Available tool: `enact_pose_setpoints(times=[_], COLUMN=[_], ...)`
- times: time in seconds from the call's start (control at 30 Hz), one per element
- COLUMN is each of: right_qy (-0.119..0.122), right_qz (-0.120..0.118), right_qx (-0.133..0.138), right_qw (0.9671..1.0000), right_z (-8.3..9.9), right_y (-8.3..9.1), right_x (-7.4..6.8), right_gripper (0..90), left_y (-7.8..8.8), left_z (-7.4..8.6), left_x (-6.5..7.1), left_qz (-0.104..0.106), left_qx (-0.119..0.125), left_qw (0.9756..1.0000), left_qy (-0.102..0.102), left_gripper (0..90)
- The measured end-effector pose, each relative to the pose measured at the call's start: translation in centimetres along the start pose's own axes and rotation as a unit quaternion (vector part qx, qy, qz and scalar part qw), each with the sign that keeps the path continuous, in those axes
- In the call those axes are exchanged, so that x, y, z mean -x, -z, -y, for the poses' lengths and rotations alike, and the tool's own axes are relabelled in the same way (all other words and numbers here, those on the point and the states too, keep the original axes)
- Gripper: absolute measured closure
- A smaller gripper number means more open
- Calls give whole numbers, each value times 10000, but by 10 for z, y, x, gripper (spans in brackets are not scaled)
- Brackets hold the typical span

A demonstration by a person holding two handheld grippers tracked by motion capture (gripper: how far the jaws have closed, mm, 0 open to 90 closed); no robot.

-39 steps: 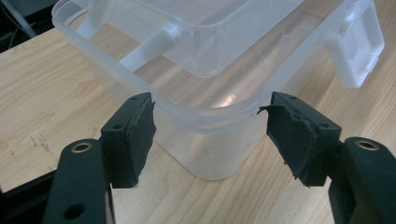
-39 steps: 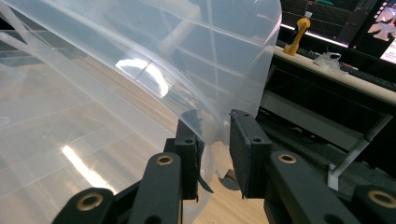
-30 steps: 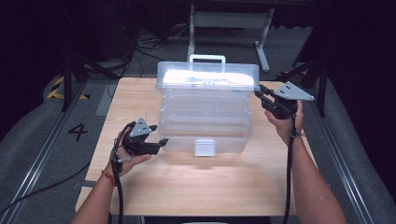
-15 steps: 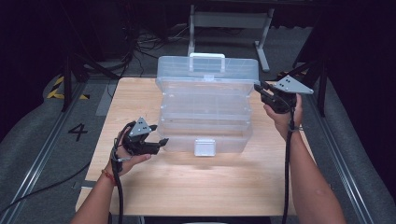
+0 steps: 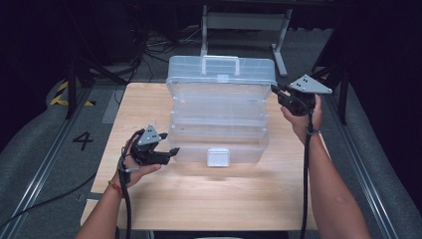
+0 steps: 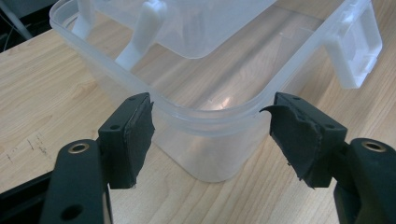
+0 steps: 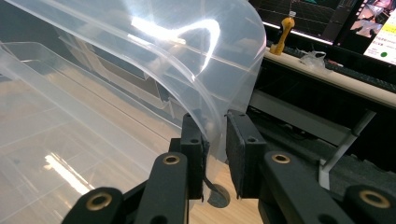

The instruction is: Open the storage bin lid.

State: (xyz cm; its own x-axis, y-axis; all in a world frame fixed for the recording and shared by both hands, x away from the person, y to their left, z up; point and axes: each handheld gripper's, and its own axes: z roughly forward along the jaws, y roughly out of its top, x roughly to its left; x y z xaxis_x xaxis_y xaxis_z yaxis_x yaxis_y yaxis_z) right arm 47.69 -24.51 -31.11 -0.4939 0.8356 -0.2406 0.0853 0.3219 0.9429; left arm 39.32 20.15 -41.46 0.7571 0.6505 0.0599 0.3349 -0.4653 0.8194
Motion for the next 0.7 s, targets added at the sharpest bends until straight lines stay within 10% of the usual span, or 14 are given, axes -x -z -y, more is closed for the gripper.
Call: enact_pose_setpoints(times=[0.7], right_qy=[-161], right_qz=[-75], right_qx=[-378], right_qw=[9991], right_z=[9], right_y=[-26], right_x=[7], right_gripper=[759], left_y=[0], left_z=[0], left_x=[0], left_qz=[0], left_qx=[0], left_qw=[10000], left_qy=[-28], left_gripper=[305])
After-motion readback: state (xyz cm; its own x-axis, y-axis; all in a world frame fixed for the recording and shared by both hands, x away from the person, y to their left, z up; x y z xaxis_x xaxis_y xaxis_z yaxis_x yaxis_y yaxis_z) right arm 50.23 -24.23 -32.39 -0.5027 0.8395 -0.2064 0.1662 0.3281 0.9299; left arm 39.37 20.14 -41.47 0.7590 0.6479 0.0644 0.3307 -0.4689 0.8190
